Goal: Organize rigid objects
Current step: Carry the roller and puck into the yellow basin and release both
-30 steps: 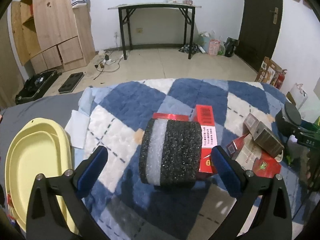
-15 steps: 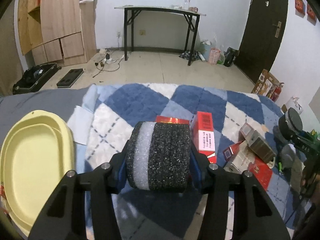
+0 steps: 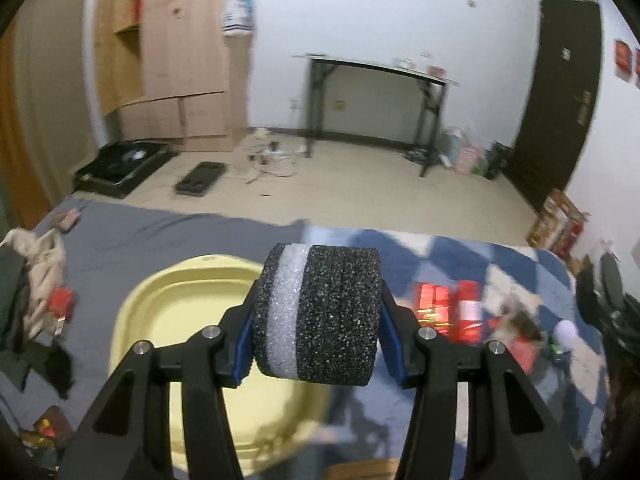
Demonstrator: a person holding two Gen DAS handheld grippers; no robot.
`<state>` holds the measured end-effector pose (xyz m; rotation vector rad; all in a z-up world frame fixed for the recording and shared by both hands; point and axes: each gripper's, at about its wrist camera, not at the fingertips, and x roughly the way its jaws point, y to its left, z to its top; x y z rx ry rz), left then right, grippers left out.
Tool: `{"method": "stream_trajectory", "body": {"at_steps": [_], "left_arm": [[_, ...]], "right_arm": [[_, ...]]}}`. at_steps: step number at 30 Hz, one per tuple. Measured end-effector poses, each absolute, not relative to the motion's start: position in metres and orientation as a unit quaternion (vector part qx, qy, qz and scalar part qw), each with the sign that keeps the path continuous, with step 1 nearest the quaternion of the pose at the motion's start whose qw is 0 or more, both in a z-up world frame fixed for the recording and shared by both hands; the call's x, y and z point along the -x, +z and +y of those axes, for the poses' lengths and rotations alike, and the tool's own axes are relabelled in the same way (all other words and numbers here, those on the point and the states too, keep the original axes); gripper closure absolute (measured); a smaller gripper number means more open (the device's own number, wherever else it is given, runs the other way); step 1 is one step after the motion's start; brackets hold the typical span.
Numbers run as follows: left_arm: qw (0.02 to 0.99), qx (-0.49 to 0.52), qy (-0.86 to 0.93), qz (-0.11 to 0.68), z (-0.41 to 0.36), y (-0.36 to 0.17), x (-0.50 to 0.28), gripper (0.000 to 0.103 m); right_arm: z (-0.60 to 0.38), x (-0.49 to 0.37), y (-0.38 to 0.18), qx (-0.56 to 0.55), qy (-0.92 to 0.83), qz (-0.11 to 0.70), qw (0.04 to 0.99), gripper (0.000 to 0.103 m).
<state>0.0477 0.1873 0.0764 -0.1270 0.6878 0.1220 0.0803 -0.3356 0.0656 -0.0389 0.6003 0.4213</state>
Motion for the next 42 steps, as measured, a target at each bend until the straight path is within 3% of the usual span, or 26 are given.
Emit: {"method": "stream_trajectory", "body": {"at_steps": [6, 13, 25, 26, 27, 29, 30, 31, 33, 42], "left_arm": [[0.909, 0.072, 0.133, 0.388, 0.271, 0.025, -0.039, 0.05], [0.89, 0.074, 0.128, 0.431, 0.307, -0.015, -0.039, 0.05], [0.864, 0.128, 0.125, 0.47, 0.325, -0.065, -0.053, 0.048], [0.863, 0.129, 0.125, 0.473, 0.323, -0.066, -0.054, 0.04], [0.863, 0.13, 0.127, 0.472, 0.321, -0.065, -0.053, 0.025], [0.87, 0.129, 0.132, 0.457, 0.319, -0.058, -0.051, 0.01], [0.873, 0.13, 0.129, 0.452, 0.318, -0.052, -0.051, 0.004], [0.878, 0.132, 0.127, 0.443, 0.316, -0.041, -0.049, 0.002], [0.889, 0.133, 0.124, 0.421, 0.312, -0.021, -0.046, 0.0], [0.924, 0.088, -0.004, 0.372, 0.192, 0.068, -0.049, 0.0]], "right_arm": [[-0.207, -0.032, 0.081, 0.042, 0.348, 0.299, 0.888, 0.034], [-0.056, -0.019, 0.029, 0.135, 0.422, 0.339, 0.83, 0.035], [0.056, -0.066, -0.025, 0.25, 0.407, 0.402, 0.781, 0.034], [0.076, -0.07, -0.032, 0.253, 0.403, 0.406, 0.78, 0.034], [0.078, -0.071, -0.038, 0.252, 0.401, 0.41, 0.779, 0.033], [0.082, -0.075, -0.042, 0.242, 0.401, 0.414, 0.78, 0.029], [0.081, -0.076, -0.042, 0.237, 0.405, 0.412, 0.781, 0.021], [0.077, -0.074, -0.039, 0.232, 0.407, 0.407, 0.784, 0.011], [0.062, -0.066, -0.024, 0.211, 0.414, 0.39, 0.795, 0.001], [-0.096, -0.053, 0.059, 0.065, 0.353, 0.334, 0.871, 0.0]]}}
